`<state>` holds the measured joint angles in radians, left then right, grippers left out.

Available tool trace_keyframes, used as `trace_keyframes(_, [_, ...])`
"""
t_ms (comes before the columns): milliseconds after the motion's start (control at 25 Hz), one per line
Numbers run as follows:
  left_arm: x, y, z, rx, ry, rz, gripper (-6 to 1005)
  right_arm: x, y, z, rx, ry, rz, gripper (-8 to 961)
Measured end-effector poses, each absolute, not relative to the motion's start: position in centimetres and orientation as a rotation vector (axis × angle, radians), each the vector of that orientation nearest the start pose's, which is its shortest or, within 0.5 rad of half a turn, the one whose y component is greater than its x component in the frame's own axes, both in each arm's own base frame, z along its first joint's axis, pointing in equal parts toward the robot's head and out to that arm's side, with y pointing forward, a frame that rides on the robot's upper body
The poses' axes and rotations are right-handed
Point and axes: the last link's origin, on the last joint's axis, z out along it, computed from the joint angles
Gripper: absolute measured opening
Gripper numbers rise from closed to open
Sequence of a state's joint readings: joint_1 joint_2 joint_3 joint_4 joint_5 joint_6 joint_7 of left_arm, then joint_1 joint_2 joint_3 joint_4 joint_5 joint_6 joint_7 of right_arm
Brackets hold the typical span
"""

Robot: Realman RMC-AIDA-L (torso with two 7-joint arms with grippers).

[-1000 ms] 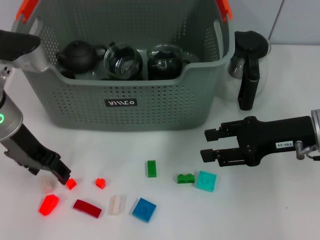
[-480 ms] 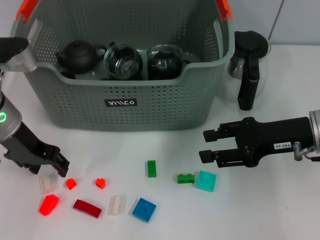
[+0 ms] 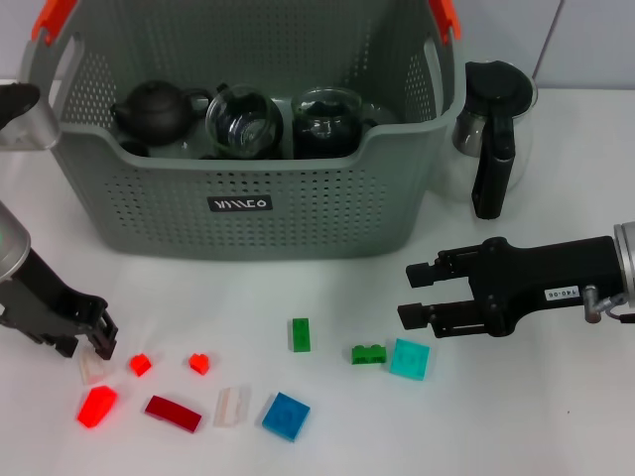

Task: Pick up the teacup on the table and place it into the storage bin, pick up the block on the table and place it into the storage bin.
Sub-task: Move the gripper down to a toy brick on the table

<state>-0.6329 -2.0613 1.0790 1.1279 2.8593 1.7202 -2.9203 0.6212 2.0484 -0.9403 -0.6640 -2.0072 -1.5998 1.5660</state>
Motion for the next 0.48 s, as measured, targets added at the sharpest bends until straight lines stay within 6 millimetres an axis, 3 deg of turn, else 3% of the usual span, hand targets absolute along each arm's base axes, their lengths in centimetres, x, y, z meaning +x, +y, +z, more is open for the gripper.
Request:
trace_keyframes(200, [-26.94, 33.84, 3.47, -1.988, -1.789, 0.658, 437, 22.53, 33.41, -2.1, -3.022, 0.648, 0.53, 641])
trace_keyframes(480, [-27.35, 33.84, 3.21, -1.982, -1.803, 0.669, 442, 22.61, 33.41, -2.07, -3.022, 0.653, 0.526, 643])
